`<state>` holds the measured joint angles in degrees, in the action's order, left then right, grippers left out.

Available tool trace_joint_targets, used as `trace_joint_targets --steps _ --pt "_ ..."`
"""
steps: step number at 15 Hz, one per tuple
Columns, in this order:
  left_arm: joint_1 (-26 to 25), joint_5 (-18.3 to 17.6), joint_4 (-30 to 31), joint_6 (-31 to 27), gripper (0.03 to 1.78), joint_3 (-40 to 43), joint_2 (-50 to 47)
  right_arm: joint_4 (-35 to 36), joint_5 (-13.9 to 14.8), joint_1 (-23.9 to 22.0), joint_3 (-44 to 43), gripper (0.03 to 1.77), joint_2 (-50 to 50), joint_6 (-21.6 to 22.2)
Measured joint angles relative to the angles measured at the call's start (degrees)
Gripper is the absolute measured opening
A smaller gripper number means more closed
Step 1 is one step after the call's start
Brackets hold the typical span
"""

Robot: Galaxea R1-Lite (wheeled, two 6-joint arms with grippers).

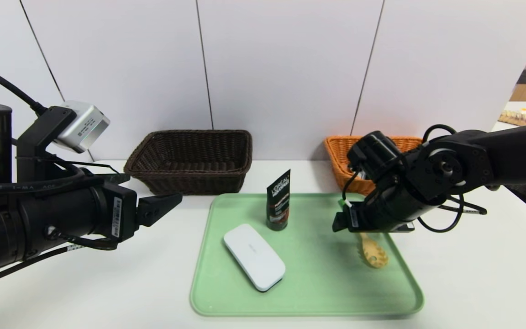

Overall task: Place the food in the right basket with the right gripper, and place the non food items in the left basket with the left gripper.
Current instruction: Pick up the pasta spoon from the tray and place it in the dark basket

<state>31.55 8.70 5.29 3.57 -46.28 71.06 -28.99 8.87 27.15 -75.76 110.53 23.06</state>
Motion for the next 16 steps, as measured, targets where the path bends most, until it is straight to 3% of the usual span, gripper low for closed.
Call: trace_joint_targets --steps 16 --pt "0.0 -0.2 0.1 0.0 1.69 -0.1 0.5 2.3 0.3 0.1 0.3 1.7 1.9 -2.7"
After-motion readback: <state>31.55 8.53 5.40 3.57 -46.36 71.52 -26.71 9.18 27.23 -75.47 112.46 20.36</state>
